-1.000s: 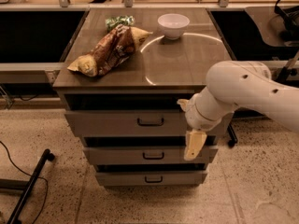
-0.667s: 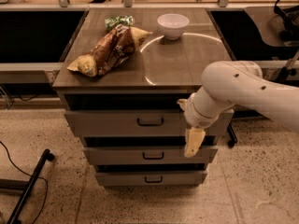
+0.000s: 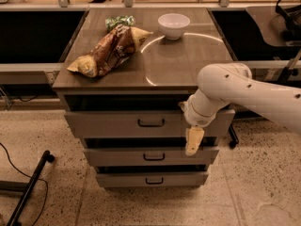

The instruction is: Open top drawer

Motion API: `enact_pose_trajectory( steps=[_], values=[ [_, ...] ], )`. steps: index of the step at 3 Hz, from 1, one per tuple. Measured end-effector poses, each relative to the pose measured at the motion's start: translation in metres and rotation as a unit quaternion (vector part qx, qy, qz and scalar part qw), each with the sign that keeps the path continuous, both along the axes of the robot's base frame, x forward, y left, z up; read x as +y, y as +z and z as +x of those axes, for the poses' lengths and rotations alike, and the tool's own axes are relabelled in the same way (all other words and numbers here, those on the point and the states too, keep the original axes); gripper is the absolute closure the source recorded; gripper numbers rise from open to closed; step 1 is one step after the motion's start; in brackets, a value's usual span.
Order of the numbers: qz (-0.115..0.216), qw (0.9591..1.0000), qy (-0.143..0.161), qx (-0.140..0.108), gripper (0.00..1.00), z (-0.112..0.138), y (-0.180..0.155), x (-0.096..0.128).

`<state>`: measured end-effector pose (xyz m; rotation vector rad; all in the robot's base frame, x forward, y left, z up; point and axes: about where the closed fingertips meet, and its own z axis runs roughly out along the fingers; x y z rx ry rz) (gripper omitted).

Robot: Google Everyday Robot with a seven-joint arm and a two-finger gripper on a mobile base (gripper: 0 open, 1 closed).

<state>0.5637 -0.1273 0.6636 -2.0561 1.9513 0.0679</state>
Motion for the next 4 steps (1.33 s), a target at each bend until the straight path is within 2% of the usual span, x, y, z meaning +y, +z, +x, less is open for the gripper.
enact_pose_trajectory(
  steps=[1,2,4],
  values=[
    [-0.002,0.9999,-0.006,0.008,0.16,-0.001,-0.012,-0.006],
    [-0.002,0.9998,-0.020,0.009,0.41,-0.020,-0.011,-0.019],
    [-0.001,0.9997,-0.021,0.009,0.87,-0.024,0.004,-0.019]
  ],
)
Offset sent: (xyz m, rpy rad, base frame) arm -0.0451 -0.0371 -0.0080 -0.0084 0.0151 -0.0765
